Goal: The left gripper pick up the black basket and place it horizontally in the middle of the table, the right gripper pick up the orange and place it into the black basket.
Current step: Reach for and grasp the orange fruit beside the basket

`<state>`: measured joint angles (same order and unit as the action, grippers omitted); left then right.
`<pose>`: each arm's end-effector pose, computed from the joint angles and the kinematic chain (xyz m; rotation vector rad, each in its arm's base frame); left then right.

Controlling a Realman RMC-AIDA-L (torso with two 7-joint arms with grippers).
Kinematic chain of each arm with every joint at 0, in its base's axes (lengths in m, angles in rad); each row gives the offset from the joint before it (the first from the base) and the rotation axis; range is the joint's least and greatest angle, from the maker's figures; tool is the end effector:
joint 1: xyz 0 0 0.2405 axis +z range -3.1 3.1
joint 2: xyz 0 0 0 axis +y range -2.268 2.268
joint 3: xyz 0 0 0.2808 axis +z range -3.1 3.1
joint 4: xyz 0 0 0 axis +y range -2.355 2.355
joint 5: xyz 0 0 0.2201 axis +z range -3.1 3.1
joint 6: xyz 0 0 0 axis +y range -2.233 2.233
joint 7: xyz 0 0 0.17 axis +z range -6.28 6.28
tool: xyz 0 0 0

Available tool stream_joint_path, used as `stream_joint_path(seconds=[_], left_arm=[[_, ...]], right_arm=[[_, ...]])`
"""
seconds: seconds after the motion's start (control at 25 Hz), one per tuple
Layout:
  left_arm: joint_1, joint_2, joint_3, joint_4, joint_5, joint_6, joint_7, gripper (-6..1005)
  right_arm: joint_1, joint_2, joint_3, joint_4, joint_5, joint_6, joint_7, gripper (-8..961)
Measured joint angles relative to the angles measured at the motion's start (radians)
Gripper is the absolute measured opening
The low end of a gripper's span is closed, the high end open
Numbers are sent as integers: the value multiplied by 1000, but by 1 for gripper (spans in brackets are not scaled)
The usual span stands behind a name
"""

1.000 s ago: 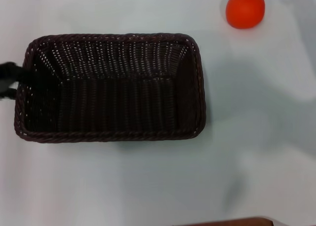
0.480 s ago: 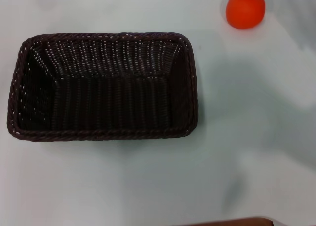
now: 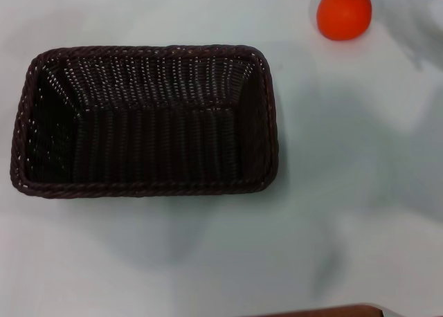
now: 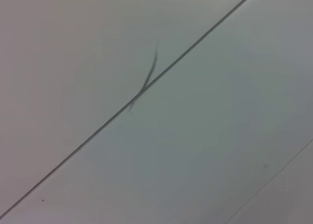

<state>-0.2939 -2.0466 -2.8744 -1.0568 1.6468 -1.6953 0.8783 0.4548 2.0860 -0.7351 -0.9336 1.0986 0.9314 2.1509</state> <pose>-0.3230 0.3133 0.1656 -1.8258 -1.2963 -1.3744 0.3399 0.4319 0.0554 -1.3882 -1.9984 -1.1091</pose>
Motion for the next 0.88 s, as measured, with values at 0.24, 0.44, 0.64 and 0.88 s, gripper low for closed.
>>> stream_joint_path(seconds=[0.24, 0.44, 0.64, 0.88], left_arm=[[0, -1, 1, 10, -11, -7, 16, 794], [-9, -11, 8, 12, -14, -8, 20, 787], [-13, -20, 6, 14, -16, -8, 21, 787], [-14, -27, 8, 28, -47, -8, 29, 786]], right_arm=[[99, -10, -11, 99, -86, -115, -13, 758], [181, -9, -18, 175, -126, -151, -52, 758], [234, -12, -36, 249, -172, -205, -56, 755], [272, -5, -48, 329, -253, -310, -50, 751]])
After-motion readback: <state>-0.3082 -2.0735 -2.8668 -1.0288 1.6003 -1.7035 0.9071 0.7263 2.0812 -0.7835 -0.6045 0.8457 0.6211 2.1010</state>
